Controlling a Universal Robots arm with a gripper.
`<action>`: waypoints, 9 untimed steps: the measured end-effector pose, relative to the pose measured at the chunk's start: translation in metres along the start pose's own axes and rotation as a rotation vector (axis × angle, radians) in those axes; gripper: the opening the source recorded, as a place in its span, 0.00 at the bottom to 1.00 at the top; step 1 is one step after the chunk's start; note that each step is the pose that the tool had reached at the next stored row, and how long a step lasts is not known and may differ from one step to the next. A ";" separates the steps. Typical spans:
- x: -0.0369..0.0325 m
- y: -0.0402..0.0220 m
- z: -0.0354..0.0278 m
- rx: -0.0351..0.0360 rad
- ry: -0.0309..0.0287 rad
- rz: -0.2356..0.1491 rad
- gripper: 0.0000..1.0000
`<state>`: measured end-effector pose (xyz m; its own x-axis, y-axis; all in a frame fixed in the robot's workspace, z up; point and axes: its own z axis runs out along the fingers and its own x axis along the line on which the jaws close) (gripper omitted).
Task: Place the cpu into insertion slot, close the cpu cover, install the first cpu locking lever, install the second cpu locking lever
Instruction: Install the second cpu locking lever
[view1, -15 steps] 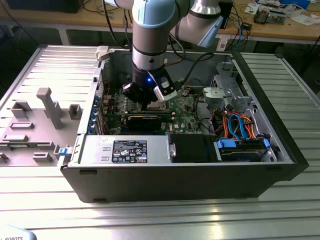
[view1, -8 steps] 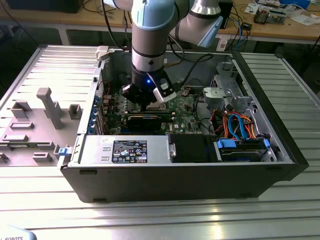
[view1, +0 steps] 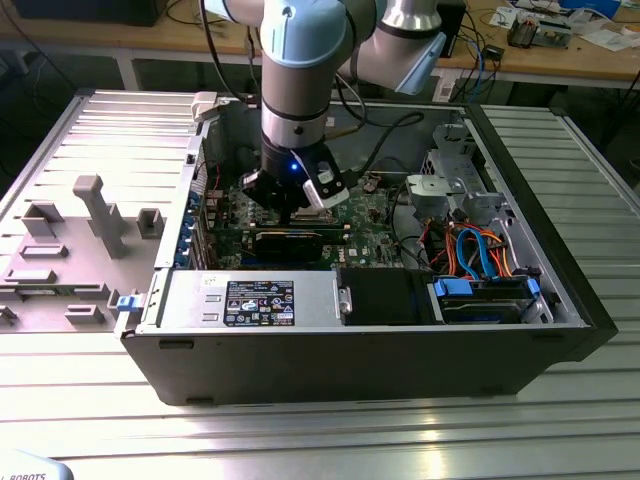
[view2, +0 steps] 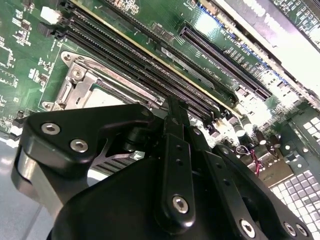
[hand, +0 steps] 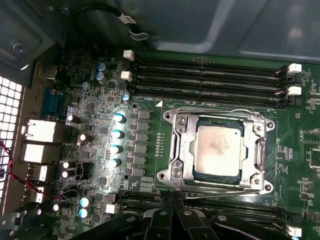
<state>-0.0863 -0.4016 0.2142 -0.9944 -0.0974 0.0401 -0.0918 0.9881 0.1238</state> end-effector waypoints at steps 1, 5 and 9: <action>0.0006 -0.0002 0.0010 -0.0011 0.0002 0.001 0.11; 0.0021 -0.0008 0.0047 -0.0081 -0.0002 0.004 0.11; 0.0048 -0.0007 0.0066 -0.0182 -0.0010 0.004 0.11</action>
<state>-0.0914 -0.4020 0.2077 -0.9948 -0.0936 0.0395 -0.0872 0.9861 0.1416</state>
